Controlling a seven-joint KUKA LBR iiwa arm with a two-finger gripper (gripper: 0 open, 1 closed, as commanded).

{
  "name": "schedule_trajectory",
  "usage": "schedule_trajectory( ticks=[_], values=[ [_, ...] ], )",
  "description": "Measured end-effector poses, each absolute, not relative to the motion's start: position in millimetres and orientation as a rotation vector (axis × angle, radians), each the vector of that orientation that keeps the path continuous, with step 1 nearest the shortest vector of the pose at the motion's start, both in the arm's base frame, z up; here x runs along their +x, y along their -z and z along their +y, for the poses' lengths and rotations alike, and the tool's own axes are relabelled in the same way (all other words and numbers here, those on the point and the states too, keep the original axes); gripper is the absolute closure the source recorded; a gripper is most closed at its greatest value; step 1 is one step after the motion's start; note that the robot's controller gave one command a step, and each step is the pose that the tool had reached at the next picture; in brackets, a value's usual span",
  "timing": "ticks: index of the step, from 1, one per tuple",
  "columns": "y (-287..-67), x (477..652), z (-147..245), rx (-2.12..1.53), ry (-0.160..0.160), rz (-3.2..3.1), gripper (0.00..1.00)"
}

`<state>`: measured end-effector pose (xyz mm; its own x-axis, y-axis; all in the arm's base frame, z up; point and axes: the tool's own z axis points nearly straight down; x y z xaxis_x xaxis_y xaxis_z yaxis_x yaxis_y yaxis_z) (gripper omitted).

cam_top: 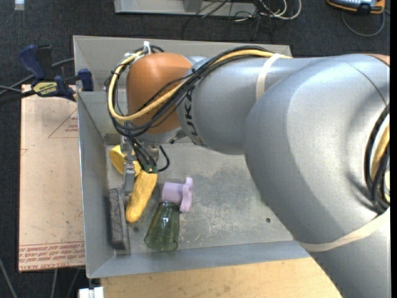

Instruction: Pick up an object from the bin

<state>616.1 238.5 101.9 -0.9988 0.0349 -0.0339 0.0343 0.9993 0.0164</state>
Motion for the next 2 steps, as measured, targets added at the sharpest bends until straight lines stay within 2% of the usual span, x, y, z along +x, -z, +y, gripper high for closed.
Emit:
schedule_trajectory(
  ticks=[1, 2],
  values=[
    [-110.1, 620.9, 227.1, 0.049, -0.006, 3.139, 1.00],
    [-110.1, 620.9, 226.9, 0.050, -0.006, 3.139, 0.00]
  ],
)
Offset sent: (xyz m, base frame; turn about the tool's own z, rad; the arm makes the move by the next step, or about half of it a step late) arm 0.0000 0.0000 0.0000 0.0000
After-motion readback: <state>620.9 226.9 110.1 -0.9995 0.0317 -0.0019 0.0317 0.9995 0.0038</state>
